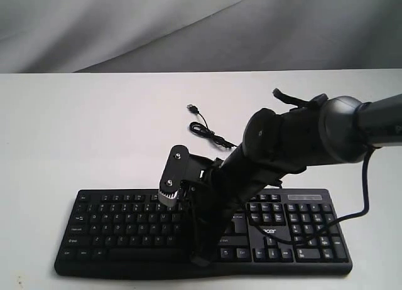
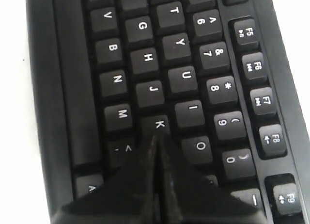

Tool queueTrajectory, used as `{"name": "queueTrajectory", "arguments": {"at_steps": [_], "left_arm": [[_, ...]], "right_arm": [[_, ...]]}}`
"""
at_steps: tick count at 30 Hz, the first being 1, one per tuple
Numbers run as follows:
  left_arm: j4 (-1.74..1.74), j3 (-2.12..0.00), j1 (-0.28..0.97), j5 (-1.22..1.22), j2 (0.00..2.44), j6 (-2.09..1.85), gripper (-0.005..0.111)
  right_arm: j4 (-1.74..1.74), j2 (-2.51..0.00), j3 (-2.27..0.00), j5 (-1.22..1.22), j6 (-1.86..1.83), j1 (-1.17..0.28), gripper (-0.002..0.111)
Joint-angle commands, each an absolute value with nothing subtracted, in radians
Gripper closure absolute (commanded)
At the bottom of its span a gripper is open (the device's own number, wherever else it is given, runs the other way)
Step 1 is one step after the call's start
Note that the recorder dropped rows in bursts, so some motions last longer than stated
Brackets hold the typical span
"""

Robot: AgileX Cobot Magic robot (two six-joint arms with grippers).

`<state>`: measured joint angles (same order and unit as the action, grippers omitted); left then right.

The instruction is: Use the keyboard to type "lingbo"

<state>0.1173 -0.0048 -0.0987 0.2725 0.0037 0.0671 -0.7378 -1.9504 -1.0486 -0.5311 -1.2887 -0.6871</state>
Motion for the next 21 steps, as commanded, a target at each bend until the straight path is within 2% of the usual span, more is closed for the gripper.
{"name": "queueTrajectory", "arguments": {"at_steps": [1,21], "left_arm": [[0.117,0.0,-0.1,0.264,0.0,0.069,0.106],[0.117,0.0,-0.1,0.264,0.0,0.069,0.106]], "right_arm": [[-0.733,-1.917,-1.044,-0.529,-1.3,-0.691,0.108],[-0.759,-1.993,-1.167,-0.533,-1.296,-0.709,0.108]]}}
